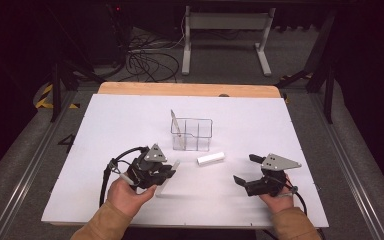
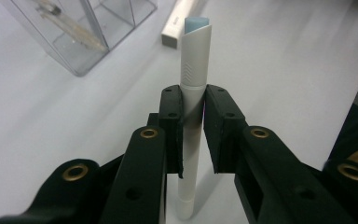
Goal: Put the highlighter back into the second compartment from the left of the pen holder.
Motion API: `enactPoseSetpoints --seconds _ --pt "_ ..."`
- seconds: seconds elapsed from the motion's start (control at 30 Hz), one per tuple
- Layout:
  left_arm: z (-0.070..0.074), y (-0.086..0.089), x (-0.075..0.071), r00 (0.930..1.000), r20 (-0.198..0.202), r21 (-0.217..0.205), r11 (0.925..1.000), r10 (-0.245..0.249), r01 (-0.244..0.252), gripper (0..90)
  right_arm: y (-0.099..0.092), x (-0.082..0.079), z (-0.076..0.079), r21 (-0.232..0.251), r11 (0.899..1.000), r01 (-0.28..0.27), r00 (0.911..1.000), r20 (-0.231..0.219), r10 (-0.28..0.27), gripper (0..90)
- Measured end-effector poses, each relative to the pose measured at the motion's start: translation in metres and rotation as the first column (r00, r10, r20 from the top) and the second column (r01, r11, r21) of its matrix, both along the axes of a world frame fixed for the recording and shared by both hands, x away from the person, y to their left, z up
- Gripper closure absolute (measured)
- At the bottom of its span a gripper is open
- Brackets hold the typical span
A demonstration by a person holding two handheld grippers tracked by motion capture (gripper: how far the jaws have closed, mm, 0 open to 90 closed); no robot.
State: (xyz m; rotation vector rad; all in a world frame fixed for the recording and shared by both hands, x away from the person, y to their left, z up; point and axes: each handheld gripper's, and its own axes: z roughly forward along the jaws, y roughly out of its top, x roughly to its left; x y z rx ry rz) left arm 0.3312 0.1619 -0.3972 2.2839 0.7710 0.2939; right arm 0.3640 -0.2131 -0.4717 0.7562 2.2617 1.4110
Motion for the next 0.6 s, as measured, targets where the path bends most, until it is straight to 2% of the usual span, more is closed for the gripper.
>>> enactPoseSetpoints --seconds 0.2,0.27,0.4,0.6 --pt "0.010 0.005 -0.002 0.9989 0.046 -0.062 0.9981 0.010 -0.007 77.8 0.000 0.000 0.000 0.000 1.000 0.000 1.0000 -0.001 0.000 4.2" --pt "0.013 0.006 -0.002 0.9980 0.061 -0.094 0.9955 0.017 -0.011 77.8 0.000 0.000 0.000 -0.001 1.000 -0.001 1.0000 0.000 0.001 4.2" --pt "0.020 0.008 -0.001 0.9966 0.079 -0.131 0.9913 0.022 -0.012 77.8 0.000 0.000 0.000 0.002 1.000 0.000 1.0000 -0.003 0.000 4.2" --pt "0.025 0.006 0.003 0.9955 0.092 -0.146 0.9892 0.023 -0.010 77.8 0.000 0.000 0.000 0.002 1.000 0.001 1.0000 -0.004 -0.001 4.2"
